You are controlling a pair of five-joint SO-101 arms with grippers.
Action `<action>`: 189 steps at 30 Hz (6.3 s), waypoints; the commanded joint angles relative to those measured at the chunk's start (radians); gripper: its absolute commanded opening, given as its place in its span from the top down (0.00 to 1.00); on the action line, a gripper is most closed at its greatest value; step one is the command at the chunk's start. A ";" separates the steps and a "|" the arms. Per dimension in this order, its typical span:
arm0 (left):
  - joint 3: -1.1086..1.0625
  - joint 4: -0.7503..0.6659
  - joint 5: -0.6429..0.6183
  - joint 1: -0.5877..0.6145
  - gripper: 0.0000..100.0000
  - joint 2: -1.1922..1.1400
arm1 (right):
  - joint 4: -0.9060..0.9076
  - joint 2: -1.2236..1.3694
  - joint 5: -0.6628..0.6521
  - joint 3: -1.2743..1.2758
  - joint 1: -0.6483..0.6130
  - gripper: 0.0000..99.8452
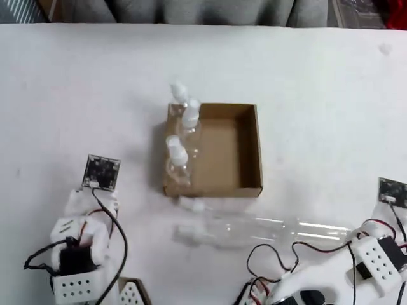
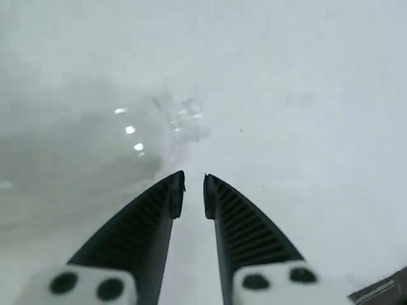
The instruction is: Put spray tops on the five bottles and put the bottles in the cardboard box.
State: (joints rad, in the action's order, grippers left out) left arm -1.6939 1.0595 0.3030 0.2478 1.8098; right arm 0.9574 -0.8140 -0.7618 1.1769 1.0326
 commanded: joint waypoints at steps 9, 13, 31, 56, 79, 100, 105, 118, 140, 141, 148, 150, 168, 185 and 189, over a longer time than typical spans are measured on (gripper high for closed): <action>0.000 0.005 0.011 0.008 0.98 0.007 | -0.056 -0.005 0.264 0.014 0.036 0.98; 0.000 0.008 0.011 0.008 0.98 0.007 | -0.059 -0.005 0.347 0.021 0.035 0.98; 0.000 0.017 0.012 0.008 0.98 0.007 | -0.291 -0.007 0.572 0.118 -0.091 0.97; 0.000 0.017 0.012 0.008 0.98 0.007 | -0.326 -0.004 0.635 0.089 -0.608 0.97; 0.000 0.017 0.012 0.008 0.98 0.007 | 0.446 -0.016 0.170 -0.422 -0.839 0.86; 0.000 0.017 0.012 0.008 0.98 0.007 | 0.565 -0.202 -0.201 -0.129 -1.573 0.74; 0.000 0.017 0.012 0.008 0.98 0.007 | 0.518 -0.205 -0.269 -0.041 -1.644 0.75; 0.000 0.014 0.012 0.008 0.98 0.007 | 0.309 -0.200 -0.180 0.091 -1.753 0.75; 0.000 0.014 0.012 0.008 0.98 0.007 | 0.341 -0.209 -0.103 -0.149 -1.271 0.98; 0.000 0.014 0.012 0.008 0.98 0.007 | 0.358 -0.209 -0.083 -0.176 -1.228 0.98; 0.000 0.014 0.012 0.008 0.98 0.007 | 0.415 -0.205 0.014 -0.298 -0.835 0.98; 0.000 0.014 0.012 0.008 0.98 0.007 | 0.415 -0.202 0.011 -0.310 -0.717 0.98; 0.000 0.017 0.012 0.008 0.98 0.007 | 0.054 -0.199 -0.087 -0.015 -0.191 0.91; 0.000 0.017 0.012 0.008 0.98 0.007 | 0.036 -0.199 -0.252 0.075 -0.185 0.77; 0.000 0.017 0.012 0.008 0.98 0.007 | 0.053 -0.199 -0.327 0.044 -0.183 0.77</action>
State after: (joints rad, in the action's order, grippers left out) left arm -1.6939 1.0671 0.3030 0.2478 1.8098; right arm 1.0065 -1.0104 -1.0180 1.2628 0.8424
